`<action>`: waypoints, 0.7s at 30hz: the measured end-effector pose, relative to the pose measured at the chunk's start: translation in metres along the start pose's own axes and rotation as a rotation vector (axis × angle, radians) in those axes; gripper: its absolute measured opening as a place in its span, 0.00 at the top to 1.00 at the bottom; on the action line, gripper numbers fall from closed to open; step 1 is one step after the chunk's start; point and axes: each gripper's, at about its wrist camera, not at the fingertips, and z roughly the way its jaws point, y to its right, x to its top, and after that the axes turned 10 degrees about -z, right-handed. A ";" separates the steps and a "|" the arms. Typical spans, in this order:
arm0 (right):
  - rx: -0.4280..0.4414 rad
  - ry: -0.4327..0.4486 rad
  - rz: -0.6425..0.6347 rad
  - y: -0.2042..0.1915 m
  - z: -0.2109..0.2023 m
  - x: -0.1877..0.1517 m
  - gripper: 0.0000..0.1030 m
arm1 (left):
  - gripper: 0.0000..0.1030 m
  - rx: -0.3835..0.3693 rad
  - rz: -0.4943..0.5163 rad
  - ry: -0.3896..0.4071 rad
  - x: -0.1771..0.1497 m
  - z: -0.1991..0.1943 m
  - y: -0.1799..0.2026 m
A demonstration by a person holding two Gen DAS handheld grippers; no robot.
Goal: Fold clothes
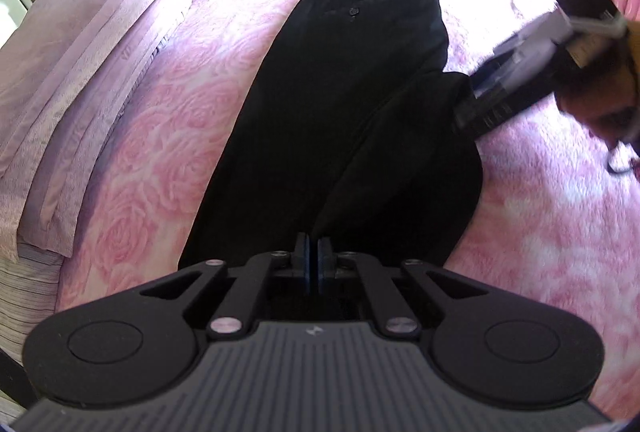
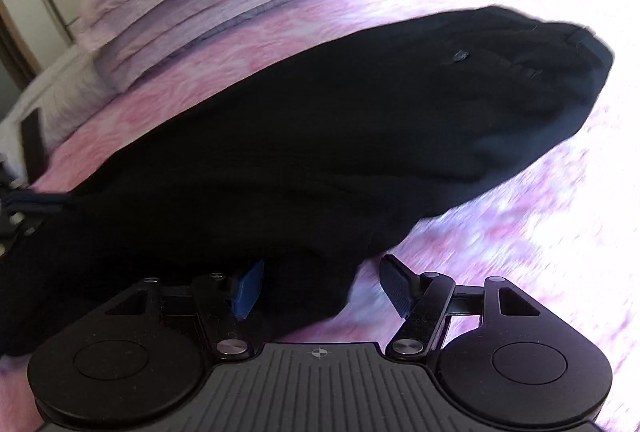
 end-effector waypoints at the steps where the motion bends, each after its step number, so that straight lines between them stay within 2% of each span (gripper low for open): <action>1: -0.019 0.003 0.018 0.005 -0.003 0.001 0.74 | 0.98 -0.006 0.017 0.002 -0.002 -0.001 0.004; 2: -0.023 0.002 0.040 0.012 -0.009 0.001 0.83 | 0.97 -0.018 0.043 0.003 -0.006 -0.002 0.011; 4: -0.033 0.017 0.052 0.014 -0.031 -0.006 0.93 | 0.97 -0.043 0.120 -0.002 -0.014 -0.001 0.028; 7: -0.052 0.009 0.084 0.013 -0.054 -0.023 0.96 | 0.94 -0.065 0.230 -0.026 -0.028 0.006 0.053; 10: -0.066 -0.024 0.165 0.021 -0.052 -0.038 0.96 | 0.92 -0.073 0.266 -0.058 -0.039 0.012 0.065; 13: -0.072 -0.041 0.173 0.021 -0.054 -0.041 0.96 | 0.85 -0.079 0.255 -0.064 -0.040 0.009 0.067; 17: -0.071 -0.075 0.170 0.026 -0.068 -0.041 0.95 | 0.83 -0.081 0.220 -0.030 -0.030 -0.004 0.070; 20: -0.074 -0.091 0.166 0.040 -0.090 -0.038 0.95 | 0.72 -0.092 0.186 0.021 -0.009 -0.012 0.085; 21: -0.084 -0.085 0.159 0.047 -0.098 -0.036 0.95 | 0.65 -0.097 0.184 0.038 -0.001 -0.013 0.092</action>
